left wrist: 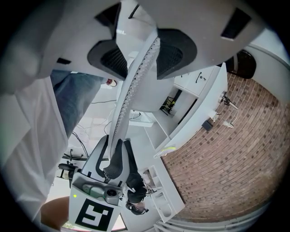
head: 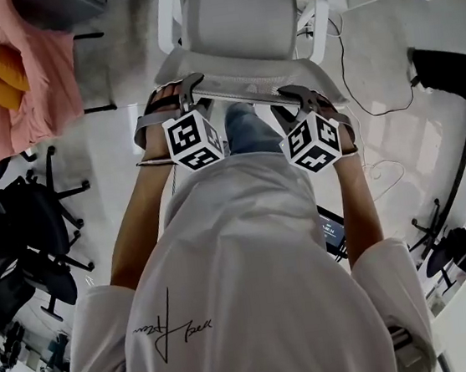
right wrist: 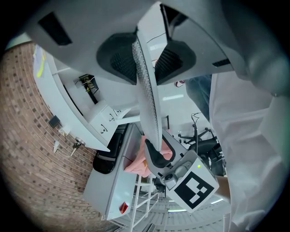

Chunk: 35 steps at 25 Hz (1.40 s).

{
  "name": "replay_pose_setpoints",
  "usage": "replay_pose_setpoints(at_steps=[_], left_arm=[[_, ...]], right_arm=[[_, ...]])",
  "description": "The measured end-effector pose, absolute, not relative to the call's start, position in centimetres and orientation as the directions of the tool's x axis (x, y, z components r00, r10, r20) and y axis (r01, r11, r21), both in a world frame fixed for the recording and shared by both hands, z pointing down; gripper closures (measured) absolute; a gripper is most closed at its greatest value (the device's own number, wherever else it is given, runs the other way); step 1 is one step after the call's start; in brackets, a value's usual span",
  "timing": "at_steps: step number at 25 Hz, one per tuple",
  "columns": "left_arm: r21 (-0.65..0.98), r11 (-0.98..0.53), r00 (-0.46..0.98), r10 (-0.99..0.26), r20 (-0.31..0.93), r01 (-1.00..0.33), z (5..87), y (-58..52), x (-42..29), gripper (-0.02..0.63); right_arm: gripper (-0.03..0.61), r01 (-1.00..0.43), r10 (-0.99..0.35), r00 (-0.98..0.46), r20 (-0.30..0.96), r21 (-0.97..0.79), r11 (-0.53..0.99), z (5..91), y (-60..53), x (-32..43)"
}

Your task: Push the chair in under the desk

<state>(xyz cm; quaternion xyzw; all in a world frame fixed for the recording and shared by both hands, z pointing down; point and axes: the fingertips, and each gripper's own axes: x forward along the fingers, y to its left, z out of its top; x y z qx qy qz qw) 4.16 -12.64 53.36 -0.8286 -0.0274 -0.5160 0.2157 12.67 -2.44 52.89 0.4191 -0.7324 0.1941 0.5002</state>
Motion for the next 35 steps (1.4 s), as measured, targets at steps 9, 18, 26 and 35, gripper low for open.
replay_pose_setpoints(at_steps=[9,18,26,35], left_arm=[[-0.350,-0.893,0.484,-0.182,0.856,0.284,53.5,-13.0,6.6,0.411],[-0.351,-0.887,0.491,-0.173,0.854,0.299,53.2,-13.0,8.8,0.411],[-0.351,-0.883,0.495,-0.164,0.853,0.311,53.4,-13.4,11.1,0.413],[-0.347,-0.878,0.495,-0.153,0.855,0.329,53.2,-13.8,13.9,0.417]], right_arm=[[0.434,-0.832,-0.415,-0.145,0.898,0.117,0.543,53.1,-2.7,15.0],[0.433,-0.836,-0.401,-0.144,0.905,0.106,0.539,53.0,-2.7,17.2],[0.433,-0.839,-0.404,-0.110,0.908,0.133,0.528,53.4,-3.0,19.5],[0.431,-0.836,-0.416,-0.088,0.905,0.160,0.525,53.4,-3.4,22.3]])
